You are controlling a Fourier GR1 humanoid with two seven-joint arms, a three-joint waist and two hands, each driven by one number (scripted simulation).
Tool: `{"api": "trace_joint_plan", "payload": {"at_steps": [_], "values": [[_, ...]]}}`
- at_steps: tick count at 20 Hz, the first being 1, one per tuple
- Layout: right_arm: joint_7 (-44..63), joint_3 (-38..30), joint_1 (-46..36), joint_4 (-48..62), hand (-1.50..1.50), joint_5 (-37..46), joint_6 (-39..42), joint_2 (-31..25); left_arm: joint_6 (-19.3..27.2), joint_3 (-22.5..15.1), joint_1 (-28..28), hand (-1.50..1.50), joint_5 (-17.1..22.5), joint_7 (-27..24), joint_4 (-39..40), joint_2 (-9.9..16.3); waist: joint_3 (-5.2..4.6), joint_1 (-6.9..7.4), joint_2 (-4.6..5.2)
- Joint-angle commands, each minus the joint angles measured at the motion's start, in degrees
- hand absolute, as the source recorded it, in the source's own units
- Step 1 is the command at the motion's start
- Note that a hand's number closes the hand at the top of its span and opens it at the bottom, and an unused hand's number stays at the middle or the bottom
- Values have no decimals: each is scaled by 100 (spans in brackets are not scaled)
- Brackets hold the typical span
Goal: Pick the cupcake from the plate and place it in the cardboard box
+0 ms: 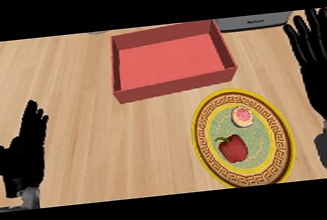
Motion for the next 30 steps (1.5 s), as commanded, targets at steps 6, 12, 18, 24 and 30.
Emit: {"api": "trace_joint_plan", "payload": {"at_steps": [6, 12, 18, 24, 30], "values": [[604, 477, 349, 1239, -150, -463, 1840, -814, -363, 176, -215, 0, -1098, -270, 788, 1363, -20, 184, 254], [-1721, 825, 626, 2258, -150, 1665, 1970, -1503, -654, 126, -330, 0, -958, -368, 1134, 1281, -11, 177, 258], [-4047, 577, -14, 4138, -150, 1955, 2877, -1769, -694, 102, -616, 0, -1073, -347, 1414, 1082, -16, 182, 200], [-3947, 1084, -689, 4138, -150, 3451, 1962, -2688, -732, 146, -659, 0, -1122, -532, 1663, 1015, -29, 194, 199], [-3352, 1980, -1478, 4219, -150, 4432, 2111, -2583, -980, 247, -552, 0, -1094, -706, 1796, 1072, -37, 227, 167]]}}
